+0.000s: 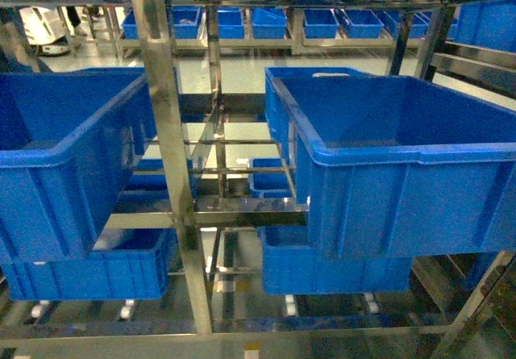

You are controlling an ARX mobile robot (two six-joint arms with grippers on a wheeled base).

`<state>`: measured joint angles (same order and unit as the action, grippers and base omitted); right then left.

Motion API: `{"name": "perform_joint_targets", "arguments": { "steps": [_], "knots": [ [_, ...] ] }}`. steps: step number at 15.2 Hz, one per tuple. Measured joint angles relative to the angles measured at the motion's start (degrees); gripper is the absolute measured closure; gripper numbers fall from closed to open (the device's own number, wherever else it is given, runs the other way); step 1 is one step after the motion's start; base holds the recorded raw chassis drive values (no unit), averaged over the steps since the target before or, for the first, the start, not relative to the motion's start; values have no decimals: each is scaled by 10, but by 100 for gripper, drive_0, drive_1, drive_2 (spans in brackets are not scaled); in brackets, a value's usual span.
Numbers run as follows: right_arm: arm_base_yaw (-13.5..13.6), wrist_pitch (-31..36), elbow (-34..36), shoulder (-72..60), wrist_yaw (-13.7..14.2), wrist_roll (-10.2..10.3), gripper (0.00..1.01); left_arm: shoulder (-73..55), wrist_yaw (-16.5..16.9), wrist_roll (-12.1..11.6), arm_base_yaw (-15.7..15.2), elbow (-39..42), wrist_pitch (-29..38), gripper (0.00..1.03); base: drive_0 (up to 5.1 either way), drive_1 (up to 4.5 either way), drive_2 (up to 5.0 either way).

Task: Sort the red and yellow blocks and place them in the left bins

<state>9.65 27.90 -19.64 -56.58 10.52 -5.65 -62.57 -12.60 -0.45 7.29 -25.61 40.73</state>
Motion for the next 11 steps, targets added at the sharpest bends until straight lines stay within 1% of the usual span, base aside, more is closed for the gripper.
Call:
{"name": "perform_joint_targets", "arguments": {
  "steps": [11],
  "knots": [
    [-3,2,0,1,2,0,77,3,0,0,-1,1,0,76,-516,229,229]
  ]
}}
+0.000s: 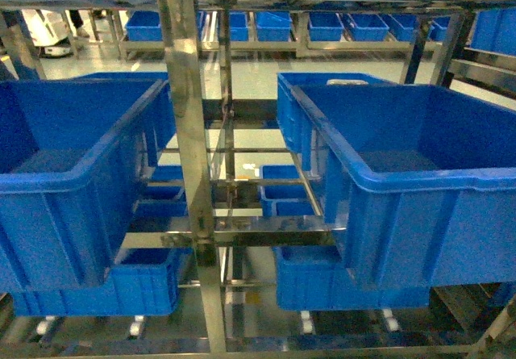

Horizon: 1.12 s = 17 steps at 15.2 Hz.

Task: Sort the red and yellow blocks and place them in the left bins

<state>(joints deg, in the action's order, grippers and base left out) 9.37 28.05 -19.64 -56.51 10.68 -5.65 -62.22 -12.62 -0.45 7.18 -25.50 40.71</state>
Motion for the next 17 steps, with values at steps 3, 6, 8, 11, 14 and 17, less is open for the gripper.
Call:
{"name": "perform_joint_targets", "arguments": {
  "steps": [3,6,8,11,14,17],
  "knots": [
    [0,0,0,0,0,0,77,0,0,0,0,0,3,76,-516,229,229],
    [0,-3,0,0,-2,0,77,-1,-2,0,-1,1,2,76,-172,76,76],
    [1,2,0,4,-3,0,77,0,-3,0,-2,1,0,76,351,93,-492],
    [0,0,0,1,0,0,77,-3,3,0,3,1,0,76,356,98,-487],
    [0,0,0,1,-1,0,77,-3,0,0,1,1,0,76,237,65,-325],
    [0,0,0,1,-1,0,77,-3,0,0,1,1,0,76,0,0,0]
  ]
}}
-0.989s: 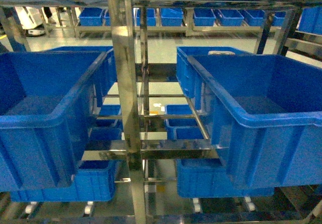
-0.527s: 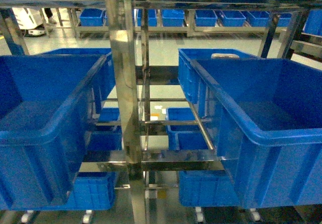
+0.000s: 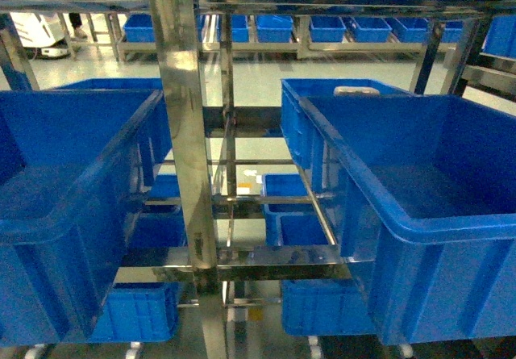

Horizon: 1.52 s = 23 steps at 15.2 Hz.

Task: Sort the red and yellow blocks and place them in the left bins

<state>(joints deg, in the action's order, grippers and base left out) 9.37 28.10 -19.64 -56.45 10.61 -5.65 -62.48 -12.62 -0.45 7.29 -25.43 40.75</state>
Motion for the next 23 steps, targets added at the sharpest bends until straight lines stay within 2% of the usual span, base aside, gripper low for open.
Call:
{"name": "perform_joint_targets", "arguments": {
  "steps": [4,6,11,13,15,20,21,23],
  "knots": [
    [2,-30,-6,-3,-3,0,77,0,0,0,0,0,0,77,0,0,0],
    [-26,-16,-64,-57,-30,-5,77,0,0,0,0,0,0,77,0,0,0],
    [-76,8,-144,-203,-52,-20,77,0,0,0,0,0,0,77,0,0,0],
    [-84,24,-167,-253,-63,-30,77,0,0,0,0,0,0,77,0,0,0],
    [-96,19,-203,-333,-66,-29,77,0,0,0,0,0,0,77,0,0,0],
    [-86,10,-226,-423,-42,-11,78,0,0,0,0,0,0,77,0,0,0],
    [-87,-30,-264,-467,-33,15,78,0,-1,0,0,0,-1,77,0,0,0],
    [-88,-63,-311,-493,-25,39,78,0,0,0,0,0,0,77,0,0,0]
  ]
}}
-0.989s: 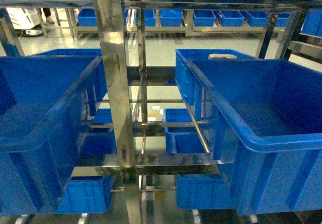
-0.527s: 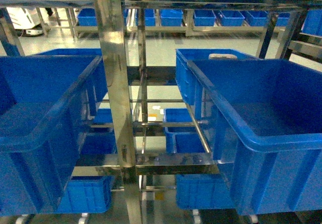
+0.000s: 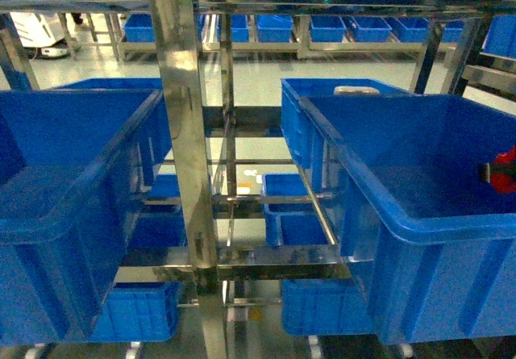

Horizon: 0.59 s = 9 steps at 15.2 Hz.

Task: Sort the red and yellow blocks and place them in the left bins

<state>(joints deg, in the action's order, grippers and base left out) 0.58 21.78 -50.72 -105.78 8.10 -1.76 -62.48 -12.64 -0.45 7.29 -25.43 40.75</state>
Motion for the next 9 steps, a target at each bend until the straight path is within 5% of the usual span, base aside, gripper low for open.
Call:
{"name": "perform_joint_targets", "arguments": {
  "steps": [9],
  "knots": [
    [-6,-103,-146,-56,56,7,78,0,0,0,0,0,0,77,0,0,0]
  ]
}}
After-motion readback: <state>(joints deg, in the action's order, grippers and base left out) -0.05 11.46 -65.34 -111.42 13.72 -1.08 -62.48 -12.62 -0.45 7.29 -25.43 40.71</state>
